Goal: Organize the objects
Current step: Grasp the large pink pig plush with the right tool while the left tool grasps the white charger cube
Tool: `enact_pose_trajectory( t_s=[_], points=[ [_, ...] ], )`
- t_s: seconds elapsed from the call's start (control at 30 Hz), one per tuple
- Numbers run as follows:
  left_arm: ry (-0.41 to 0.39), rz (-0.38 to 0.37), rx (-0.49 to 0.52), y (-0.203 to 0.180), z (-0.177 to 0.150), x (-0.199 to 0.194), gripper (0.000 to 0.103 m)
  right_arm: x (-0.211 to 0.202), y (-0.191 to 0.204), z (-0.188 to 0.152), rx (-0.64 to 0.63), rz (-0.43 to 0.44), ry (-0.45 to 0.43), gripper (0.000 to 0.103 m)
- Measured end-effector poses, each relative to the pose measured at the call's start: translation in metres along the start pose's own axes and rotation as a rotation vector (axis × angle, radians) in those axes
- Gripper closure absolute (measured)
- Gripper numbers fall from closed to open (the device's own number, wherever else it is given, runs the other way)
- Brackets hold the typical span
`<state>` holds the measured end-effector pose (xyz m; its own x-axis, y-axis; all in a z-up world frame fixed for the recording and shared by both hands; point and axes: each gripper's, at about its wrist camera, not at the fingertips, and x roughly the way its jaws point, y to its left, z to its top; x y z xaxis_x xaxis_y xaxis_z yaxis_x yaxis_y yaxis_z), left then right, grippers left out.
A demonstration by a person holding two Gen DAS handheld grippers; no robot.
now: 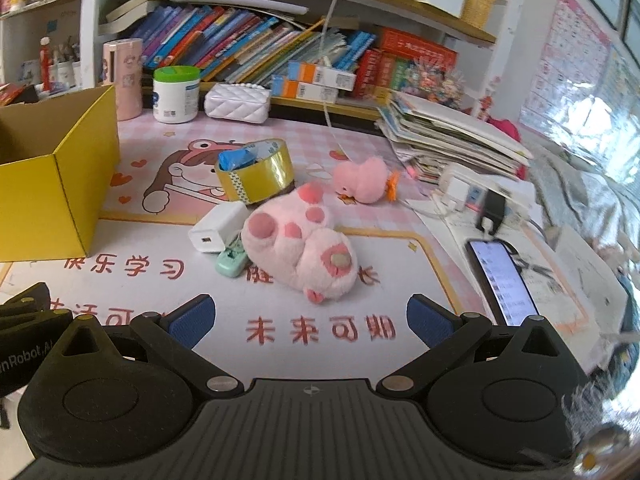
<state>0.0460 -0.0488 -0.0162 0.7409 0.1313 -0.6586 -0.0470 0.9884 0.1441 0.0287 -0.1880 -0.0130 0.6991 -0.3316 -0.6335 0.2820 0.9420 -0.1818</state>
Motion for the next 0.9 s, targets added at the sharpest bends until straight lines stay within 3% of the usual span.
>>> enact_pose_trajectory(
  t_s=[0.33,0.5,0.7,0.9],
  points=[
    [-0.007,-0.003,-0.05,-0.022,0.012,0.012,0.0,0.042,-0.019,0.021,-0.15,0.178,-0.044,0.005],
    [0.002,0.014,-0.098,-0.024,0.015,0.016,0.0,0.072,-0.021,0.029,-0.201,0.246,0.0,0.014],
    [0.012,0.051,-0.134,-0.027,0.014,0.017,0.0,0.102,-0.018,0.033,-0.267,0.289,0.026,0.018],
    [-0.008,0.054,-0.143,-0.036,0.013,0.015,0.0,0.12,-0.019,0.034,-0.314,0.306,0.017,0.035]
  ],
)
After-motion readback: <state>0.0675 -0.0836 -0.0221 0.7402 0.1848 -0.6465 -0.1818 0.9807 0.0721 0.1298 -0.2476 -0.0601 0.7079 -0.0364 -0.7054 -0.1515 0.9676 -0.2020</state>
